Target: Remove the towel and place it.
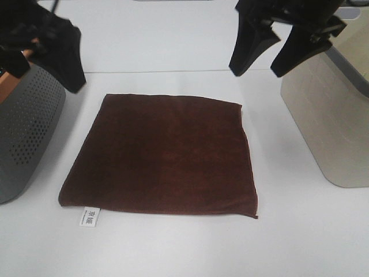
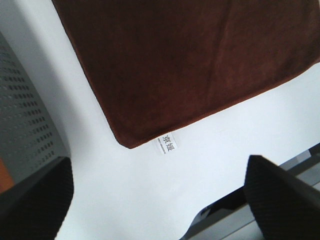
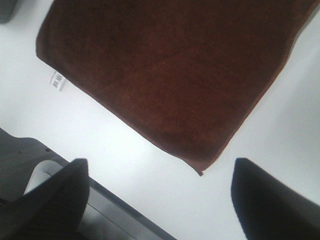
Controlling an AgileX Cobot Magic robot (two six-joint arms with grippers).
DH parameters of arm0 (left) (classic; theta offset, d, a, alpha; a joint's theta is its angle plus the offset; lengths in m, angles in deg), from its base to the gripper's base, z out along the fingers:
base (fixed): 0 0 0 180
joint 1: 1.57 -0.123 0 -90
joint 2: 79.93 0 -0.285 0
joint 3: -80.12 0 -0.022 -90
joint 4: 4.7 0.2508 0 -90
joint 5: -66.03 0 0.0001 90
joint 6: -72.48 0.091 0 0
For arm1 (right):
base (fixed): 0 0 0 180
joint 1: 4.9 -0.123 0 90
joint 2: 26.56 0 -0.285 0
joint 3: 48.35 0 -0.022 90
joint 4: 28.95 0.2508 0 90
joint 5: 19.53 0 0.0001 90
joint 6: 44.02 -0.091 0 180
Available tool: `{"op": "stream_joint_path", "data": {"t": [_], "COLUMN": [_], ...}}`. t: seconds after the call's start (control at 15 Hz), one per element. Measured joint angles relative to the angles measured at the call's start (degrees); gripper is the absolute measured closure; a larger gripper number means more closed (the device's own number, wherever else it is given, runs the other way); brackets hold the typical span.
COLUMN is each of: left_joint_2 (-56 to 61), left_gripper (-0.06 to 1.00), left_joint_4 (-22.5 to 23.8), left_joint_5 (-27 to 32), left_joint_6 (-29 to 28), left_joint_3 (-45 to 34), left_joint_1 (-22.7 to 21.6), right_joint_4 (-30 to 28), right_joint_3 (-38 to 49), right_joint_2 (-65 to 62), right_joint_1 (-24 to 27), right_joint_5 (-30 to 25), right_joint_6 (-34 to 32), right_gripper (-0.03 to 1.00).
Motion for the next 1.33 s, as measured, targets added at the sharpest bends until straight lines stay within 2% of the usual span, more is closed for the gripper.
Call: {"op": "stream_joint_path", "data": {"t": [0.13, 0.27, 0.4, 0.53, 0.73, 0.93, 1.07, 1.33], "left_joint_2": [9.57, 18.11, 26.99, 35.75, 47.21, 59.07, 66.29, 74.6], "left_gripper": [0.07, 0.07, 0.07, 0.07, 0.07, 0.07, 0.07, 0.07], "left_joint_4": [2.23, 4.93, 7.39, 7.96, 7.96, 7.96, 7.96, 7.68], "left_joint_5": [0.0, 0.06, 0.11, 0.11, 0.11, 0.17, -1.32, -7.1], "left_joint_6": [-1.95, -4.47, -6.88, -8.54, -8.77, -8.59, -7.16, -3.61], "left_joint_3": [-0.69, -5.1, -12.83, -22.23, -36.44, -46.47, -50.13, -53.11], "left_joint_1": [0.0, 0.0, 0.0, 0.0, 0.0, 0.0, 0.0, 0.0], "right_joint_4": [0.06, 0.06, 0.06, -0.17, -1.78, -7.05, -10.77, -11.23], "right_joint_3": [0.57, 3.78, 11.06, 20.05, 35.7, 47.84, 53.4, 57.93], "right_joint_2": [-6.3, -13.24, -20.63, -27.85, -38.5, -50.65, -60.5, -77.69], "right_joint_1": [0.0, 0.0, 0.0, 0.0, 0.0, 0.0, 0.0, 0.0], "right_joint_5": [-0.06, -0.06, -0.06, 0.0, 2.75, 4.47, 4.98, 7.39], "right_joint_6": [-0.29, -0.86, -0.86, -0.86, -0.86, -0.86, -0.86, -0.46], "right_gripper": [0.23, 0.23, 0.23, 0.23, 0.23, 0.23, 0.23, 0.23]}}
